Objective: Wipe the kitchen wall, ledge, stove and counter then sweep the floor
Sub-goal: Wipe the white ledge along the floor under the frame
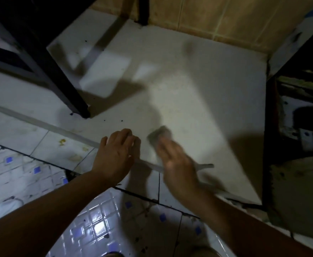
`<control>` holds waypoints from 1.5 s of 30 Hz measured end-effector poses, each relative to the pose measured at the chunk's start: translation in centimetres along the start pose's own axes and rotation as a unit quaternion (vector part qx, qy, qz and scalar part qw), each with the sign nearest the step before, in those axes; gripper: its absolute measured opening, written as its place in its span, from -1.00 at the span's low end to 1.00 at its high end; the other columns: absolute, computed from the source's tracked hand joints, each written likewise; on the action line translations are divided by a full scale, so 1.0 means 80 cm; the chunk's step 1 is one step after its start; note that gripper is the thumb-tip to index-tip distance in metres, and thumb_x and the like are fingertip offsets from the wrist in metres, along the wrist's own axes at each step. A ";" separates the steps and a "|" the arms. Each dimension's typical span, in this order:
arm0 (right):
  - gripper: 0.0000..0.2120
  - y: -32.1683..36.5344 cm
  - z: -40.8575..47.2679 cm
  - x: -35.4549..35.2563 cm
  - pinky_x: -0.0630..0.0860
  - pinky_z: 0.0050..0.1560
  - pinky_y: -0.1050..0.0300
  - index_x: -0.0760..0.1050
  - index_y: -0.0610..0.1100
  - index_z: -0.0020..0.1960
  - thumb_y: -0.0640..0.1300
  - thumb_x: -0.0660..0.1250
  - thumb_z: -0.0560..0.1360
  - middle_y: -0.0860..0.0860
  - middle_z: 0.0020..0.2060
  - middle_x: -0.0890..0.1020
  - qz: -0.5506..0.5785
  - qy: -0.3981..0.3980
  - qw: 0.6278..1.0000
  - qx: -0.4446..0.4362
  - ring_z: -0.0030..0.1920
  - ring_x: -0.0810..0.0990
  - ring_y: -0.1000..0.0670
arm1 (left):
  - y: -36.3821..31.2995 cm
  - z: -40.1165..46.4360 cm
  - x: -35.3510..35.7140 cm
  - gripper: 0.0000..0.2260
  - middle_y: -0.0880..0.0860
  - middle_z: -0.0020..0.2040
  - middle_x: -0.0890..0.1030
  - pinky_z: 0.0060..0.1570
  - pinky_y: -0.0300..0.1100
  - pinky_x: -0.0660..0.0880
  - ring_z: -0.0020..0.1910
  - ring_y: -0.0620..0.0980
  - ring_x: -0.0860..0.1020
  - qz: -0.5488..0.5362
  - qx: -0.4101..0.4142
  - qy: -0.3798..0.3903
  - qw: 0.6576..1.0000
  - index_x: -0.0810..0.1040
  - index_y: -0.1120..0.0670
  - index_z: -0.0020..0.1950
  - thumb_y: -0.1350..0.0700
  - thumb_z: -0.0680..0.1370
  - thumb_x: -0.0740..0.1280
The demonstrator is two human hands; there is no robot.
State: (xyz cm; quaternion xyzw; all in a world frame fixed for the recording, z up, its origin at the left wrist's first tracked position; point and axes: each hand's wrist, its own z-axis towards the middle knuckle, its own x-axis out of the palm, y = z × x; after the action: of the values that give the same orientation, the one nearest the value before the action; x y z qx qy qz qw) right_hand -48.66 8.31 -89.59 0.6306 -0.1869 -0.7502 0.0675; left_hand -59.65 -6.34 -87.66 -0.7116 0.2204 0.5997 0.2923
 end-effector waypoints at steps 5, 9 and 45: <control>-0.51 -0.011 0.029 0.012 0.55 0.11 -0.12 0.48 -0.20 0.28 -0.31 0.04 0.41 -0.17 0.26 0.53 0.014 -0.009 0.998 -0.064 0.18 0.55 -0.21 | 0.019 0.002 -0.003 -0.56 0.08 0.44 0.26 0.32 0.07 0.22 0.39 0.10 0.26 -0.009 -0.028 -0.007 1.000 0.33 0.03 0.40 0.02 0.54 0.29; -0.43 -0.031 0.085 -0.005 0.40 0.27 -0.18 0.25 -0.16 0.47 -0.37 0.01 0.47 -0.10 0.49 0.20 0.002 0.013 0.997 0.072 0.40 0.26 -0.20 | 0.031 0.004 -0.005 -0.56 0.07 0.46 0.21 0.36 0.04 0.17 0.41 0.08 0.20 -0.016 -0.068 -0.001 0.998 0.27 0.04 0.43 0.02 0.57 0.24; -0.50 0.096 0.131 0.060 0.28 0.37 -0.09 0.43 -0.25 0.33 -0.38 0.27 0.39 -0.16 0.37 0.41 0.032 0.080 0.982 -0.168 0.36 0.40 -0.19 | 0.112 -0.052 -0.010 -0.43 0.06 0.51 0.17 0.41 0.00 0.12 0.47 0.06 0.14 -0.069 -0.204 -0.019 0.976 0.23 0.05 0.47 -0.02 0.51 0.33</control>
State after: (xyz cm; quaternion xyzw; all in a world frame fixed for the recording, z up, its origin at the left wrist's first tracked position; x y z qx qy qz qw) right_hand -60.83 1.66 -89.76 0.6620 -0.0723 -0.7154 0.2116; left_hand -62.76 -15.76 -87.74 -0.7584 0.0384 0.6236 0.1857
